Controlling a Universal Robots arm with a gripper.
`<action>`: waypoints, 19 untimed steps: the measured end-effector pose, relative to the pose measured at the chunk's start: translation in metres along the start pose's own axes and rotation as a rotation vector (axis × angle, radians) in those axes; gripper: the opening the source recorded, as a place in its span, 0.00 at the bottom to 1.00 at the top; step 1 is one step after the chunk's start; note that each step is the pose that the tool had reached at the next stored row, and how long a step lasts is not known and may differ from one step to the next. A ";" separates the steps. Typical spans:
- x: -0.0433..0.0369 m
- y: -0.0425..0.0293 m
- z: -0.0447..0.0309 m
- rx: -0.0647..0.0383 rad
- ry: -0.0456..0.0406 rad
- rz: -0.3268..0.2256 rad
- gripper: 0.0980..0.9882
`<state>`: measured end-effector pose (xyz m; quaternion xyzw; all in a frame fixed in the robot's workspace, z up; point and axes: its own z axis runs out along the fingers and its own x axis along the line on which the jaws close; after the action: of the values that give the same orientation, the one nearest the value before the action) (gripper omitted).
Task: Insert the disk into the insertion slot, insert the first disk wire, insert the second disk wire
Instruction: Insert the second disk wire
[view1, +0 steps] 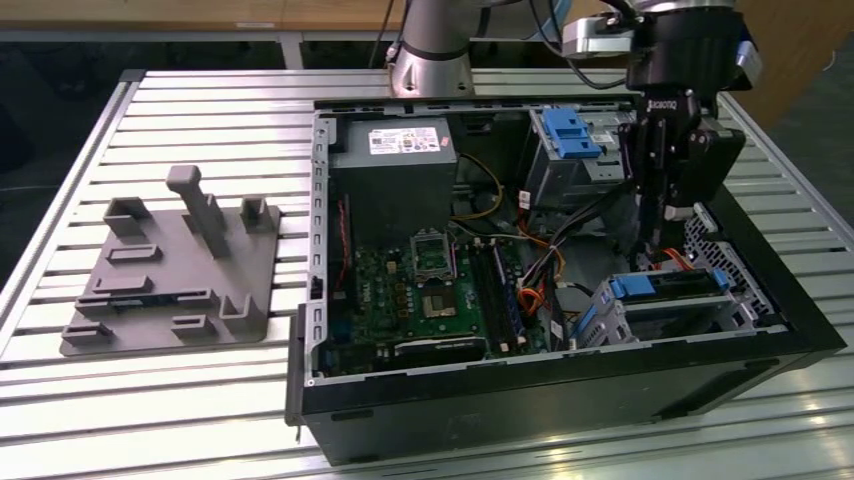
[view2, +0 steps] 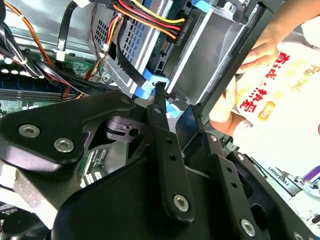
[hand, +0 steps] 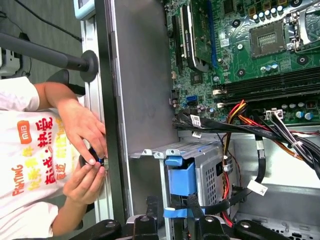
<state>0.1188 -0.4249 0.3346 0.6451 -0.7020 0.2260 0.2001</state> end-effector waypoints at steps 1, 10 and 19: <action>-0.0002 0.0000 0.0001 0.000 -0.0002 -0.001 0.30; -0.0044 0.0004 -0.0021 0.007 -0.0023 -0.010 0.30; -0.0051 0.0005 -0.0020 0.008 -0.0023 -0.011 0.30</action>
<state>0.1187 -0.4196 0.3333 0.6501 -0.6976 0.2269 0.1980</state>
